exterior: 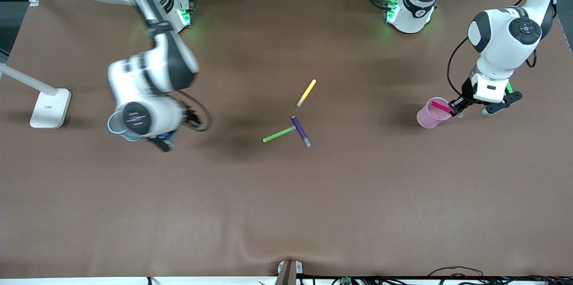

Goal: Place pink and blue markers in matching cups
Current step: 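Carry the blue marker to the blue cup with the right gripper, then release the blue marker into the blue cup and raise the right gripper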

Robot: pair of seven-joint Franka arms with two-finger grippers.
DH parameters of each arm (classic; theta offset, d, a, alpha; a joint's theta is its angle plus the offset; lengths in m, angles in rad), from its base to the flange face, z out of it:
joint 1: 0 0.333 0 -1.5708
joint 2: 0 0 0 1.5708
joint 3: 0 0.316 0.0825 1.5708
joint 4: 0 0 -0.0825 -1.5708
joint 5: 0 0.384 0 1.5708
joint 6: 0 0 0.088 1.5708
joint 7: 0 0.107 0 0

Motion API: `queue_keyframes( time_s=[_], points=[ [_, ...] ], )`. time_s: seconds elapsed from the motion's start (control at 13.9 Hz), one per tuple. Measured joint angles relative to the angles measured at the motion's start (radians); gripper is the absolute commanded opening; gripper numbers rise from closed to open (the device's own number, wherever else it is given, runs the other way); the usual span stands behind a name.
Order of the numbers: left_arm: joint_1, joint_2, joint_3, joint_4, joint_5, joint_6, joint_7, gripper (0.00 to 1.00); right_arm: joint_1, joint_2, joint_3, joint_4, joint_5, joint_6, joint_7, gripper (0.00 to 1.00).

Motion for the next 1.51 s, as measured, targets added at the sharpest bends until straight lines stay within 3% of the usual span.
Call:
queue_keyframes(
  time_s=[0.14,0.22,0.36,0.57,0.86,1.36,1.44,1.51],
  points=[
    [-0.001,0.01,-0.003,-0.003,0.0,0.0,0.0,0.18,-0.109,-0.01,0.0,0.018,0.014,-0.098,-0.131,0.0],
    [-0.001,0.015,-0.003,-0.003,0.0,0.0,0.0,0.28,-0.158,-0.01,-0.001,0.021,0.031,-0.14,-0.192,0.0],
    [-0.001,0.021,-0.003,-0.003,0.0,0.001,0.0,1.0,-0.256,-0.009,0.0,0.021,0.059,-0.203,-0.311,0.0],
    [-0.001,0.021,-0.01,-0.001,0.0,0.004,0.0,1.0,-0.376,0.001,0.0,0.012,0.071,-0.239,-0.447,0.0],
    [-0.001,0.019,-0.038,0.057,0.0,-0.027,-0.001,1.0,-0.447,0.038,0.002,-0.031,0.111,-0.231,-0.519,0.0],
    [-0.002,0.01,-0.055,0.449,0.0,-0.509,0.001,1.0,-0.528,0.15,0.002,-0.039,0.173,-0.197,-0.621,0.02],
    [-0.002,0.01,-0.063,0.518,0.0,-0.589,0.001,1.0,-0.53,0.158,0.002,-0.039,0.175,-0.192,-0.629,0.4],
    [-0.003,0.011,-0.075,0.58,0.0,-0.655,0.001,1.0,-0.531,0.162,0.003,-0.039,0.176,-0.188,-0.636,0.91]
  ],
)
